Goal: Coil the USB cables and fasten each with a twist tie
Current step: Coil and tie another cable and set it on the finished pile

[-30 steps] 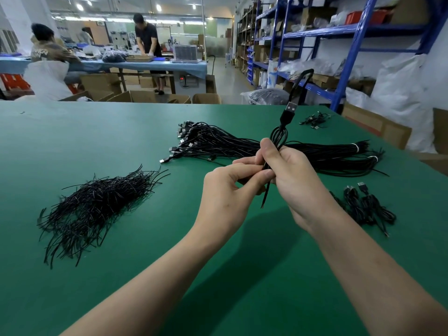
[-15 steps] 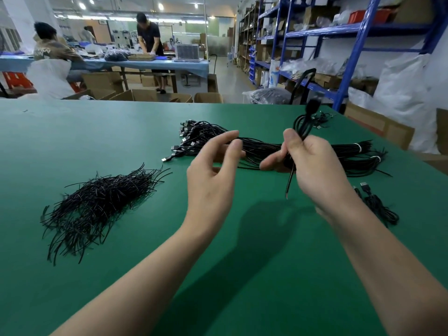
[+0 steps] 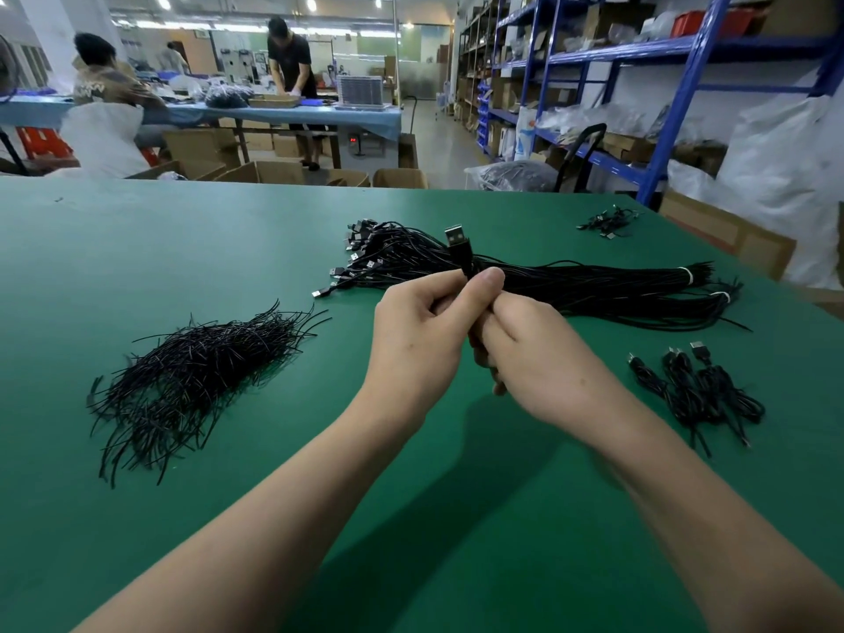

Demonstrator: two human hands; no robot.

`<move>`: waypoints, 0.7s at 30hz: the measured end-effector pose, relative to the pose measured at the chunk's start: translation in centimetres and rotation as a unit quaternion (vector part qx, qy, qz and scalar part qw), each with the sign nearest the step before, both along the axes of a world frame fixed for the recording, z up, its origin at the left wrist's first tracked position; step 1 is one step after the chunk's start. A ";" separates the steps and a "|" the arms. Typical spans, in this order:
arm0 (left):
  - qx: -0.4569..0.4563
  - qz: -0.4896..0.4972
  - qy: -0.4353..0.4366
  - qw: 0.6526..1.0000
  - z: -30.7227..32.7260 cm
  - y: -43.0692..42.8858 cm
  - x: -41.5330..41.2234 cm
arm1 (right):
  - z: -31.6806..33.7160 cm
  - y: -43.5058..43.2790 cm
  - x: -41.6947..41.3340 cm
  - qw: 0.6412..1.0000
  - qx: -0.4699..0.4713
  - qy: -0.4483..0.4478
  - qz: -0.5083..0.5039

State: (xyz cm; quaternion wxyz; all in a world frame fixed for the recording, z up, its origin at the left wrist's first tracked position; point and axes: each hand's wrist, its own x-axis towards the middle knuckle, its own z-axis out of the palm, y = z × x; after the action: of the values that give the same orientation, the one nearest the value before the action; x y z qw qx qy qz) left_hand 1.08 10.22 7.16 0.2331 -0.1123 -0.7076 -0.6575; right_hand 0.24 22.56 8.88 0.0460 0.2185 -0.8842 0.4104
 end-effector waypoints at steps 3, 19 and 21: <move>0.044 -0.034 -0.031 0.998 -0.2 -0.3 -0.3 | 0.0 0.4 -0.4 0.996 -0.019 -0.065 0.060; 0.067 -0.009 -0.073 0.995 -0.9 -1.3 -1.1 | -1.6 -0.6 -0.5 0.986 -0.117 -0.098 0.073; 0.064 -0.003 -0.075 0.995 -1.2 -1.4 -1.2 | -2.0 -0.6 -0.5 0.997 -0.061 -0.025 0.035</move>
State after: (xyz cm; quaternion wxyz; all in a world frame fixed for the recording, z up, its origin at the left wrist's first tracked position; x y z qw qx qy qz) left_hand -0.11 8.83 6.00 0.1840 -0.0497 -0.6792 -0.7088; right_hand -0.27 21.93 6.86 0.0230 0.2355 -0.8502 0.4703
